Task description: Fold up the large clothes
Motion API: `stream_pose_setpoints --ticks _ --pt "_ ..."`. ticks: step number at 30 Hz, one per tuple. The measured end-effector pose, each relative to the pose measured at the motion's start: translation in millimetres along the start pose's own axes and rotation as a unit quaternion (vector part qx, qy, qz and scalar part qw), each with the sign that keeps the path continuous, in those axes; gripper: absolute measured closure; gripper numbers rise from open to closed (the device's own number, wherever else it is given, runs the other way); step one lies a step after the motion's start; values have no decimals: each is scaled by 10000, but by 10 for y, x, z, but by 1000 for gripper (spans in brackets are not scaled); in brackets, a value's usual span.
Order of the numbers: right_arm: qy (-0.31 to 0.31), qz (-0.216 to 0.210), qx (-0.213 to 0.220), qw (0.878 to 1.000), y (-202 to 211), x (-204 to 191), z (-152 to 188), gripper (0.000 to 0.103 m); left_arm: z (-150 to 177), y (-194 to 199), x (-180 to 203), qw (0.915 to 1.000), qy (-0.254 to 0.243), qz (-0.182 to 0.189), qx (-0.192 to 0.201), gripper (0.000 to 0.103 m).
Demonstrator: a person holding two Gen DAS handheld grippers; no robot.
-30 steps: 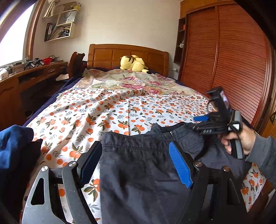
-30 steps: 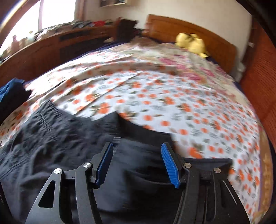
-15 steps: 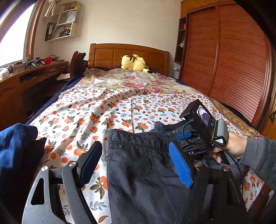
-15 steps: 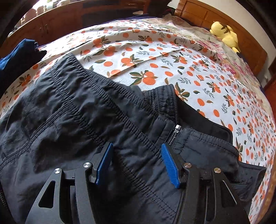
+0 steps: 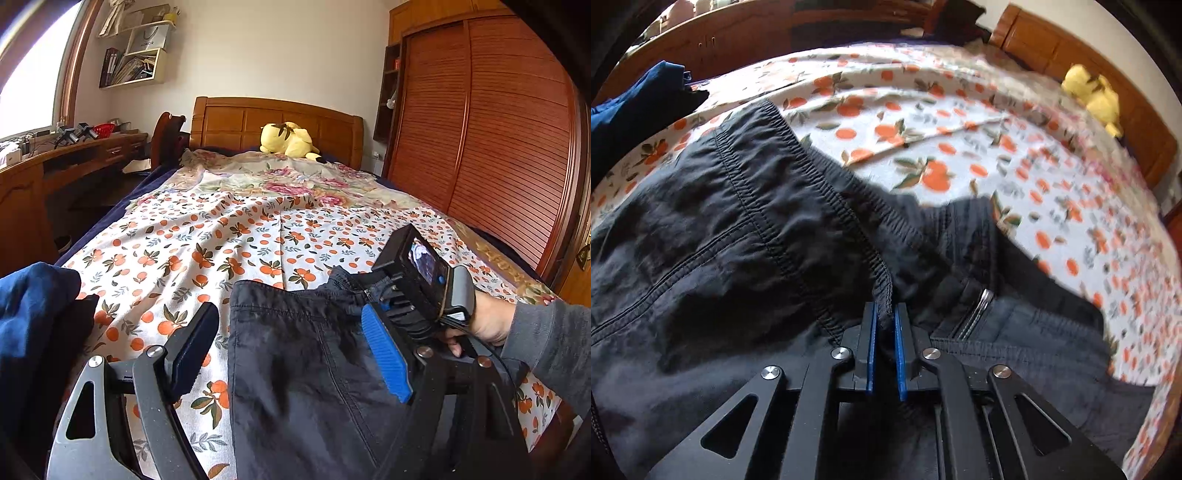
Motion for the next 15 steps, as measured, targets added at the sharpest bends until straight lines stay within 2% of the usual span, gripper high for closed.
stream_pose_setpoints --ticks 5,7,9,10,12,14,15 --pt "-275 480 435 9975 -51 245 -278 95 34 -14 58 9999 -88 31 -40 23" --pt "-382 596 399 9967 -134 321 -355 95 50 -35 84 9999 -92 51 -52 23" --pt "-485 540 249 9970 -185 343 -348 90 67 -60 109 9999 -31 99 -56 23" --pt "-580 552 251 9965 -166 366 -341 81 81 -81 147 9998 -20 156 -76 23" --pt "-772 571 385 9946 -60 456 -366 73 110 -105 229 9997 -78 227 -96 23" --pt "-962 568 587 9920 157 602 -373 56 136 -122 303 9995 -113 287 -114 23" --pt "-1023 614 683 9905 276 694 -353 55 151 -126 348 9993 -111 338 -126 23"
Point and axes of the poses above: each gripper's, at about its wrist camera, not at the fingertips, and y roughly against the way its jaws point, x to its right, z to its underside, the point moved 7 cm from there along -y, roughly the way its jaws point, and after that the axes turned 11 degrees about x, right-handed, at the moved point
